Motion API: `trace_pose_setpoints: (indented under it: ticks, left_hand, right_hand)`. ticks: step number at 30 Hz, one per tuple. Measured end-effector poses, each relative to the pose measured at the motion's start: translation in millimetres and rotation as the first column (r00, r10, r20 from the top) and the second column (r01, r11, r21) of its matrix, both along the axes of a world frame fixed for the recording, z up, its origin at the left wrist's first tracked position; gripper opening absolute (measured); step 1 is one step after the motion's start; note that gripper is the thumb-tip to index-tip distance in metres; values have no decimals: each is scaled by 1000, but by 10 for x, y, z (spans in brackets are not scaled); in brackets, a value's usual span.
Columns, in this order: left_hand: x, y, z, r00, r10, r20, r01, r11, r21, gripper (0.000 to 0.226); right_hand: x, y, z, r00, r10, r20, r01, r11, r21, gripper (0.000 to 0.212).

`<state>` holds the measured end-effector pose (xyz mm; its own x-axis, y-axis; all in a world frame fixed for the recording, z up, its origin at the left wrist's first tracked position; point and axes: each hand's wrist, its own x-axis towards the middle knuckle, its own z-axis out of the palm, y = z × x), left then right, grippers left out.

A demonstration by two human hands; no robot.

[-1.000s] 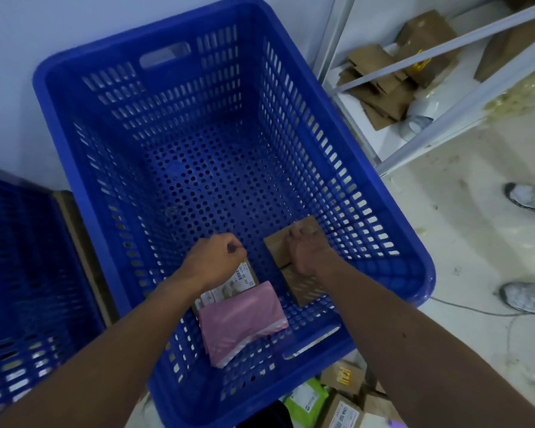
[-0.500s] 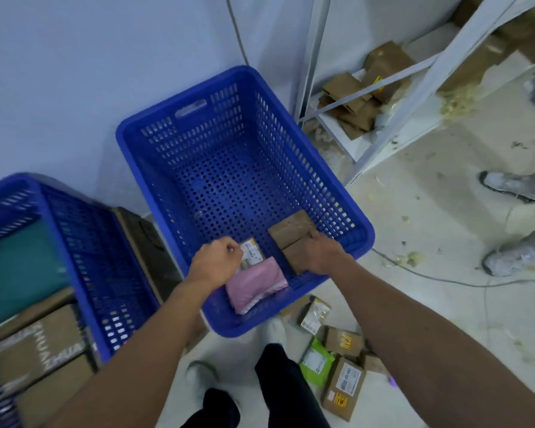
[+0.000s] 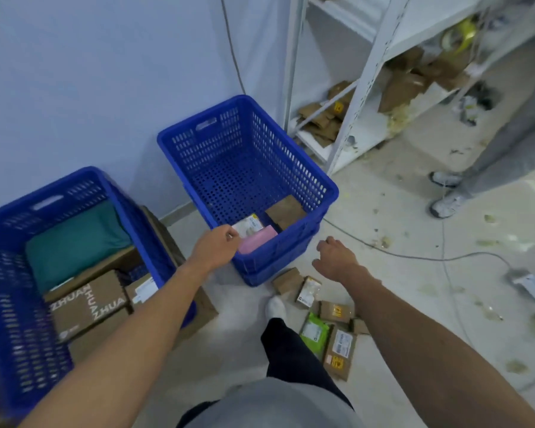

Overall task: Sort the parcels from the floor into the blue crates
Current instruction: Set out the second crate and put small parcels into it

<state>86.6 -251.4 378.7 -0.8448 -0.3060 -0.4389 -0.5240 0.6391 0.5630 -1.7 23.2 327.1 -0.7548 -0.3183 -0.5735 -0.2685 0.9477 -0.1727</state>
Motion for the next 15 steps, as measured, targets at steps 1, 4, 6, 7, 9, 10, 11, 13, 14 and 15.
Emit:
trace_pose_setpoints:
  ticks: [1, 4, 6, 7, 9, 10, 11, 13, 14, 15]
  left_hand:
    - [155, 35, 44, 1000, -2, -21, 2, 1000, 2, 23]
    - [631, 126, 144, 998, -7, -58, 8, 1000, 9, 21]
    - [906, 182, 190, 998, 2, -58, 0, 1000, 29, 19]
    - [1025, 216, 203, 999, 10, -53, -7, 999, 51, 18]
    - [1230, 316, 238, 999, 3, -42, 1, 996, 87, 17]
    - [1309, 378, 262, 999, -10, -39, 14, 995, 95, 17]
    - [1370, 452, 288, 999, -26, -37, 29, 994, 101, 17]
    - [1456, 612, 338, 997, -61, -40, 65, 992, 109, 17]
    - [1487, 700, 358, 996, -83, -43, 87, 991, 106, 17]
    - [1516, 795, 366, 993, -107, -39, 110, 989, 101, 17]
  right_hand:
    - [168, 67, 54, 1000, -11, -2, 11, 1000, 18, 51]
    - [682, 274, 189, 1000, -22, -19, 24, 998, 58, 49]
    - [1011, 425, 263, 999, -42, -34, 45, 997, 68, 50]
    - [1174, 510, 299, 997, -59, -40, 62, 995, 75, 50]
    - [1496, 708, 376, 994, -95, -52, 100, 990, 102, 50]
    - [1636, 810, 409, 993, -105, -56, 111, 988, 112, 51]
    - [1758, 915, 438, 991, -120, -56, 125, 986, 113, 51]
    - [1958, 1116, 494, 985, -166, -47, 170, 981, 97, 50]
    - [2048, 1214, 519, 982, -183, -40, 186, 978, 93, 50]
    - [2134, 1303, 547, 980, -196, -28, 198, 976, 95, 49]
